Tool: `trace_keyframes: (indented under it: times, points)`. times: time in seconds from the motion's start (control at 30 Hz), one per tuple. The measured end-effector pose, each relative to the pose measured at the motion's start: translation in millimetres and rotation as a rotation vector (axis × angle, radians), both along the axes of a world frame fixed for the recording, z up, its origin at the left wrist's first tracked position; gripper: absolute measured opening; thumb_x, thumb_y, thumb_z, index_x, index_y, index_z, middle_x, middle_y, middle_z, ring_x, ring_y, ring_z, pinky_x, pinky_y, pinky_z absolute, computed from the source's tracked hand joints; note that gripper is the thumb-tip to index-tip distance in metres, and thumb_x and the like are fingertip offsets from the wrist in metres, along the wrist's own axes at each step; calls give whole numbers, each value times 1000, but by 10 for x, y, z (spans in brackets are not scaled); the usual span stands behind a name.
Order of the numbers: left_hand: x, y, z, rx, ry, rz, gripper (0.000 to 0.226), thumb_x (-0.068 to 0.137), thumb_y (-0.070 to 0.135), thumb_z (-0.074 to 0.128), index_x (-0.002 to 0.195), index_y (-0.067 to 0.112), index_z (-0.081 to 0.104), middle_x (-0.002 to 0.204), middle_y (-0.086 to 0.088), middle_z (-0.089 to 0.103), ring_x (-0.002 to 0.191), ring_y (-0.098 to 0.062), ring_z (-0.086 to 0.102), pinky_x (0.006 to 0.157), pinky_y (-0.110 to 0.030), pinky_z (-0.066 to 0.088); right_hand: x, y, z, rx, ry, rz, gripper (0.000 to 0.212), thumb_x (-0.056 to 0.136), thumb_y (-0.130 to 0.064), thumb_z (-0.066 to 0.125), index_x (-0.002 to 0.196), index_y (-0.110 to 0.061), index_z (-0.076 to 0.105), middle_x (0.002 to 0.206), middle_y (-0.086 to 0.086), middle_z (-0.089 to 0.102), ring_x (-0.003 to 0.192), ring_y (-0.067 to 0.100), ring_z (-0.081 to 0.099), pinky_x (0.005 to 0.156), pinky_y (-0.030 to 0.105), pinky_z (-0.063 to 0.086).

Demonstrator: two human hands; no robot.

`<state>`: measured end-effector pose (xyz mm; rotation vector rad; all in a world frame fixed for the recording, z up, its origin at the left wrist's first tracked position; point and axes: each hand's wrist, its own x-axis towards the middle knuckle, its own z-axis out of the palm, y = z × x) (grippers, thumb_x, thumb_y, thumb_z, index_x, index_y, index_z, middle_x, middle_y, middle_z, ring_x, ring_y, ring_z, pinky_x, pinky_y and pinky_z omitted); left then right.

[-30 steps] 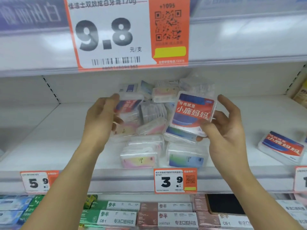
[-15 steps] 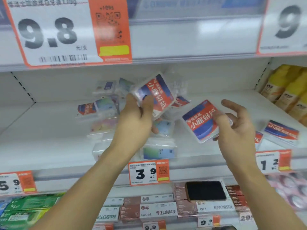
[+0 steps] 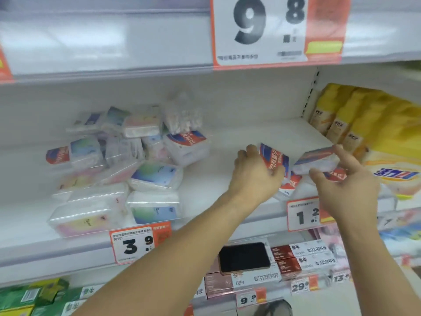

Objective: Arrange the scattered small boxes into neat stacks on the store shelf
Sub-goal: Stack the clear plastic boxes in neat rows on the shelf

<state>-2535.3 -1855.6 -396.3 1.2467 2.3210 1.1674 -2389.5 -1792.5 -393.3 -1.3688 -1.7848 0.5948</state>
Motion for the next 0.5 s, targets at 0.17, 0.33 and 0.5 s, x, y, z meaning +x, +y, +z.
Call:
trace_keyframes:
  times: [0.17, 0.33, 0.5]
  points:
    - [-25, -97, -10, -217, 120, -102, 55, 89, 53, 53, 120, 8, 53, 118, -15, 52, 114, -31, 45, 97, -42, 42, -108, 77, -35, -61, -245, -163, 55, 84, -29, 67, 137, -31, 53, 139, 21, 40, 129, 46, 32, 105, 54, 27]
    - [-314, -581, 339, 50, 295, 10, 41, 90, 39, 56, 118, 9, 60, 117, -10, 57, 113, -27, 50, 93, -37, 43, -456, -244, 123, 311, 46, 67, 36, 83, -13, 64, 118, -17, 65, 120, 17, 53, 115, 29, 45, 97, 36, 36]
    - [-946, -1255, 386, -197, 501, 65, 52, 78, 51, 45, 117, 21, 63, 123, -2, 58, 117, -26, 48, 97, -36, 41, -1198, -695, 106, 352, 85, 499, 34, 79, -12, 66, 112, -17, 68, 112, 3, 58, 102, 17, 58, 90, 26, 46]
